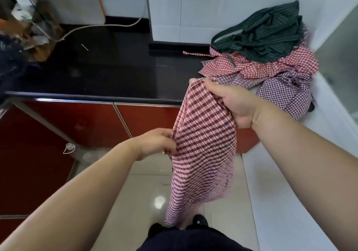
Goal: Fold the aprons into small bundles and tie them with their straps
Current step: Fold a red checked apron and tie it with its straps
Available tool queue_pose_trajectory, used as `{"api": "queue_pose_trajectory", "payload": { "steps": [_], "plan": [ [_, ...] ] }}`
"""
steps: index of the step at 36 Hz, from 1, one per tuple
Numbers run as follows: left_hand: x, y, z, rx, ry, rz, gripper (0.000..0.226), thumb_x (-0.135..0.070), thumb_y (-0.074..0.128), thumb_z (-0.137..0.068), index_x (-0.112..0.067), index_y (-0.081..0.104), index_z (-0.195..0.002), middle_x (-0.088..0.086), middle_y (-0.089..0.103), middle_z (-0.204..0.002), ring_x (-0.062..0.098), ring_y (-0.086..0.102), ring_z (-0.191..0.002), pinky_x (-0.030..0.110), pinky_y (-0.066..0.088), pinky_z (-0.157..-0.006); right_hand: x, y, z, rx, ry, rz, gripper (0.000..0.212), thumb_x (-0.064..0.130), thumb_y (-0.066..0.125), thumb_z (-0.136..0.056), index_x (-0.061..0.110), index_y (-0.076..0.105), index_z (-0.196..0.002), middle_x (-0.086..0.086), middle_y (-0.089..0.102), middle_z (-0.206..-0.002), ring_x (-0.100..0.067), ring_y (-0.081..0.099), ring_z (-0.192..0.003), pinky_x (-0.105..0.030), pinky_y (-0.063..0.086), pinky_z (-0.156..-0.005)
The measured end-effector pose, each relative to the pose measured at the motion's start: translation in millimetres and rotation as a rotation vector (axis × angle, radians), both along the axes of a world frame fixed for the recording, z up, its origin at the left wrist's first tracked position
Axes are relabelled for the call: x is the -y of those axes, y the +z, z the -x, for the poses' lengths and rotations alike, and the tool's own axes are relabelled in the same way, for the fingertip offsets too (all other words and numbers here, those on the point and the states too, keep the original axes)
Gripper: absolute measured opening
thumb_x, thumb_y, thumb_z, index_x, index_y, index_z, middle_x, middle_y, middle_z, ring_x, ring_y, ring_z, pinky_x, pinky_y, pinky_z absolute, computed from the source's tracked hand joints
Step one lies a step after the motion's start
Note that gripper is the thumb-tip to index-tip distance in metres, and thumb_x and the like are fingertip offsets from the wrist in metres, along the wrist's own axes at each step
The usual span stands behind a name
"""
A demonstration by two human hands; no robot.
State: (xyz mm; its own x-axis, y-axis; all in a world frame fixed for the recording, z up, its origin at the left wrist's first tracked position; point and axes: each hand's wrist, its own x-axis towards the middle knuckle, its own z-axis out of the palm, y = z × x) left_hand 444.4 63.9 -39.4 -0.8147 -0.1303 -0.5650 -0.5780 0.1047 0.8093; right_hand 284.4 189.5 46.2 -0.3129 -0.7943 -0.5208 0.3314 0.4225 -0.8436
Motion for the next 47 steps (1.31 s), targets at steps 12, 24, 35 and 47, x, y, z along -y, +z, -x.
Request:
{"api": "queue_pose_trajectory", "payload": {
  "steps": [12, 24, 35, 47],
  "plan": [
    [50.6, -16.7, -21.2, 0.058, 0.554, 0.972, 0.03, -0.043, 0.061, -0.09, -0.018, 0.054, -0.074, 0.017, 0.058, -0.104, 0.037, 0.057, -0.094, 0.049, 0.051, -0.083, -18.7, -3.4, 29.9, -0.916, 0.331, -0.326, 0.022, 0.013, 0.074, -0.078, -0.006, 0.063, -0.079, -0.015, 0.064, -0.076, -0.031, 0.062, -0.071, -0.031, 0.043, -0.063],
    [32.6, 30.2, -32.3, -0.383, 1.019, 0.637, 0.026, -0.035, 0.041, -0.102, -0.012, 0.051, -0.095, -0.007, 0.052, -0.074, 0.004, 0.045, -0.063, 0.008, 0.036, -0.047, 14.2, -24.2, 7.8, -1.283, -0.263, -0.139, 0.034, 0.016, 0.046, -0.099, 0.005, 0.047, -0.131, -0.006, 0.055, -0.093, -0.022, 0.054, -0.085, -0.032, 0.032, -0.07],
    [40.1, 32.3, -51.5, 0.02, 0.344, 0.643, 0.01, -0.02, 0.082, -0.074, -0.018, 0.072, -0.079, -0.001, 0.073, -0.079, 0.019, 0.069, -0.082, 0.033, 0.054, -0.077, 34.6, -8.8, -2.6, -0.988, 0.017, 0.19, 0.024, 0.01, 0.048, -0.096, 0.016, 0.063, -0.114, 0.006, 0.059, -0.098, -0.012, 0.053, -0.091, -0.025, 0.041, -0.077],
    [38.4, 46.4, -52.4, -0.309, 0.967, 1.092, 0.021, -0.016, 0.054, -0.093, -0.014, 0.033, -0.097, -0.008, 0.043, -0.066, 0.004, 0.035, -0.058, 0.035, 0.021, -0.054, 42.2, -28.3, 18.3, -1.665, 0.09, -0.208, 0.012, 0.012, 0.042, -0.097, 0.009, 0.046, -0.087, -0.009, 0.047, -0.076, -0.032, 0.05, -0.076, -0.036, 0.036, -0.06]
  ]
}}
